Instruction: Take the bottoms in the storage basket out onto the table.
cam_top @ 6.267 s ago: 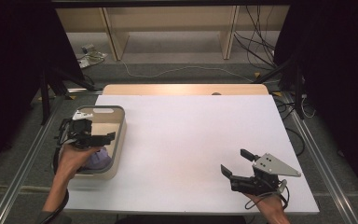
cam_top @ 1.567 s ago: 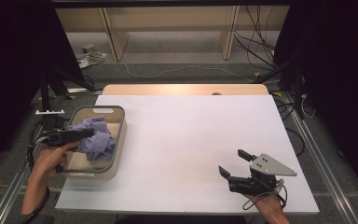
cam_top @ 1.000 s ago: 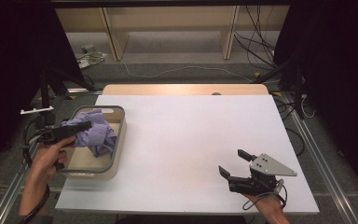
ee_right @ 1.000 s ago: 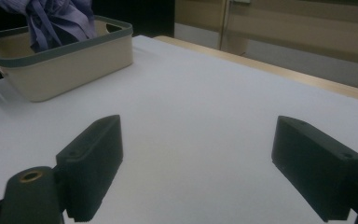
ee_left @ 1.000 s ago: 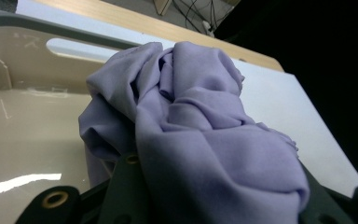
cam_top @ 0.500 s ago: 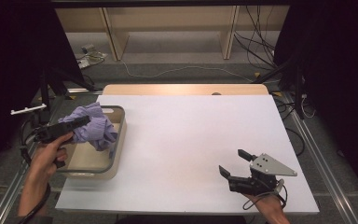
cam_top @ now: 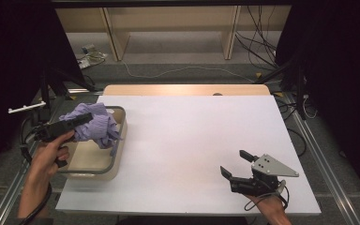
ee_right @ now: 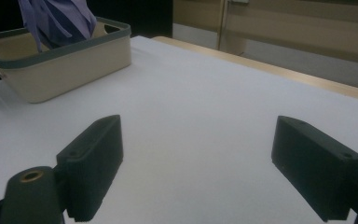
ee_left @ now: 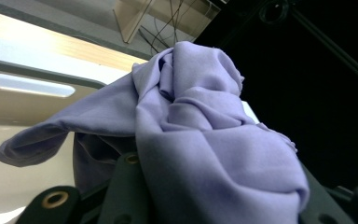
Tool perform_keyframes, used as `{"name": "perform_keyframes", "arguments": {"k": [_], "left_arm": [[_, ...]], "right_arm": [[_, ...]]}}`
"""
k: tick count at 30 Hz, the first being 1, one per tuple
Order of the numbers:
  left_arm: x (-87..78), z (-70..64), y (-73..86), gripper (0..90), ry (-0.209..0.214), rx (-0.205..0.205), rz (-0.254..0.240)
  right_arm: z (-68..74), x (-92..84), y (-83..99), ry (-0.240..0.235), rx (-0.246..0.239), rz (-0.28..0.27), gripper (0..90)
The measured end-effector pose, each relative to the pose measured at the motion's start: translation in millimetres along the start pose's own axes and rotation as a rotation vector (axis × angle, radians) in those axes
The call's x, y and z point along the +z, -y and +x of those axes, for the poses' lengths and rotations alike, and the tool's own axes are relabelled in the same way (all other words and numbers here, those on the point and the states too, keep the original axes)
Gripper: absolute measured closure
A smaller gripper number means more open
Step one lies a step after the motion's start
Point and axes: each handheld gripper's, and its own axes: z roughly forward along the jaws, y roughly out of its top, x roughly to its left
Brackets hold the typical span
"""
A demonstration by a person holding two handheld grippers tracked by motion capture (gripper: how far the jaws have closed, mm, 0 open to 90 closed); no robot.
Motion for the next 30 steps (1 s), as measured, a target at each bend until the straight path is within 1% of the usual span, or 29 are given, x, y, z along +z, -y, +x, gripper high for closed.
{"name": "perform_keyframes", "arguments": {"k": [4,12,13,14,16,19,22,23,24,25,28,30], "left_arm": [[-0.2,-4.2,-0.8,65.3,0.035,-0.015,-0.014],[0.7,-11.2,-1.5,65.3,0.064,-0.009,-0.019],[1.7,-12.5,-1.0,65.3,0.075,-0.013,-0.016],[1.7,-12.5,-1.0,65.3,0.075,-0.013,-0.016],[2.9,-14.6,-1.0,65.3,0.091,-0.019,-0.021],[2.9,-15.7,-1.0,65.3,0.099,-0.016,-0.021],[2.9,-18.4,-1.2,65.3,0.112,-0.022,-0.03],[2.7,-20.5,-1.3,65.3,0.127,-0.022,-0.032],[2.7,-20.5,-1.3,65.3,0.127,-0.022,-0.032],[2.5,-23.3,-1.6,65.2,0.136,-0.019,-0.034],[2.1,-26.3,-2.1,65.2,0.145,-0.018,-0.041],[1.3,-31.2,-2.5,65.2,0.148,-0.009,-0.05]], "right_arm": [[-0.2,-0.2,0.0,0.0,0.001,0.001,17.5],[0.0,0.0,-0.1,0.001,-0.003,-0.002,17.7],[0.2,0.2,-0.2,0.001,-0.003,-0.002,17.7],[0.2,0.2,-0.2,0.001,-0.003,-0.002,17.7],[0.4,0.4,-0.2,0.0,-0.006,-0.001,17.7],[0.0,0.1,-0.1,-0.001,-0.003,-0.001,17.7],[-0.1,0.0,-0.2,0.0,-0.004,-0.003,17.7],[0.1,-0.1,-0.2,0.0,-0.003,-0.002,17.7],[0.1,-0.1,-0.2,0.0,-0.003,-0.002,17.7],[0.4,-0.1,-0.4,0.0,-0.004,-0.002,17.7],[0.2,0.2,-0.2,0.001,-0.005,-0.002,17.7],[-0.3,-0.4,-0.4,0.0,-0.002,-0.002,17.7]]}}
